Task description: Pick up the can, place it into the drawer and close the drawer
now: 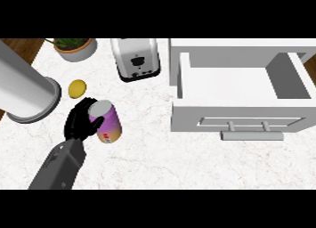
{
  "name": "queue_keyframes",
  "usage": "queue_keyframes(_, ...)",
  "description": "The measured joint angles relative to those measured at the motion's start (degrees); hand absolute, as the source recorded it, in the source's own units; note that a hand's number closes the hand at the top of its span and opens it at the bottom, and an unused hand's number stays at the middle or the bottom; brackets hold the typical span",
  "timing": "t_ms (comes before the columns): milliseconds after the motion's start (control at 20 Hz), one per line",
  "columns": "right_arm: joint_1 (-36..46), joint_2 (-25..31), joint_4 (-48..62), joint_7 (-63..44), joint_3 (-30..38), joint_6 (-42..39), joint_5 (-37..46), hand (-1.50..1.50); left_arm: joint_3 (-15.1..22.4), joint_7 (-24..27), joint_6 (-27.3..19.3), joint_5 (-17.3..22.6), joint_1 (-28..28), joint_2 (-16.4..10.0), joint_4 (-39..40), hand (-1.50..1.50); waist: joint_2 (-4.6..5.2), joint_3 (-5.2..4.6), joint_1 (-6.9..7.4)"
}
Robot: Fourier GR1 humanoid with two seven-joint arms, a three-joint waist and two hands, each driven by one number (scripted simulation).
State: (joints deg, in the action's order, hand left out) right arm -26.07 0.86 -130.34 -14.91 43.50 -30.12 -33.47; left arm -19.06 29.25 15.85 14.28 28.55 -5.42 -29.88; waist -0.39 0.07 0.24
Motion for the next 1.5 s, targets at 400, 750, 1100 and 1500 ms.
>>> queue_keyframes(400, -0.31, -0.59, -1.05, -0.23, -0.97, 1.43, 0.43, -1.5, 6.59, -10.66, -9.31, 2.18, -3.17, 4.34, -21.35, 1.5, -0.07, 0.0, 0.18)
queue_keyframes(750, -0.18, -0.19, 0.36, 1.31, -1.21, 1.37, 1.38, -1.5, 14.17, -23.11, -19.32, 2.19, -4.2, 5.17, -39.74, 1.5, 0.02, -0.01, -0.01)
queue_keyframes(1100, 0.15, -0.02, 0.42, 1.35, -2.49, 2.24, 1.95, -1.5, 19.51, -34.14, -28.74, 0.0, -0.4, 5.23, -50.77, 1.5, 0.19, -0.03, -0.42)
queue_keyframes(1500, -0.26, -0.07, -0.21, 0.64, -1.88, 1.69, 0.57, -1.5, 22.37, -39.2, -36.56, -1.5, 10.71, 5.35, -48.15, 1.5, 0.32, -0.05, -0.94)
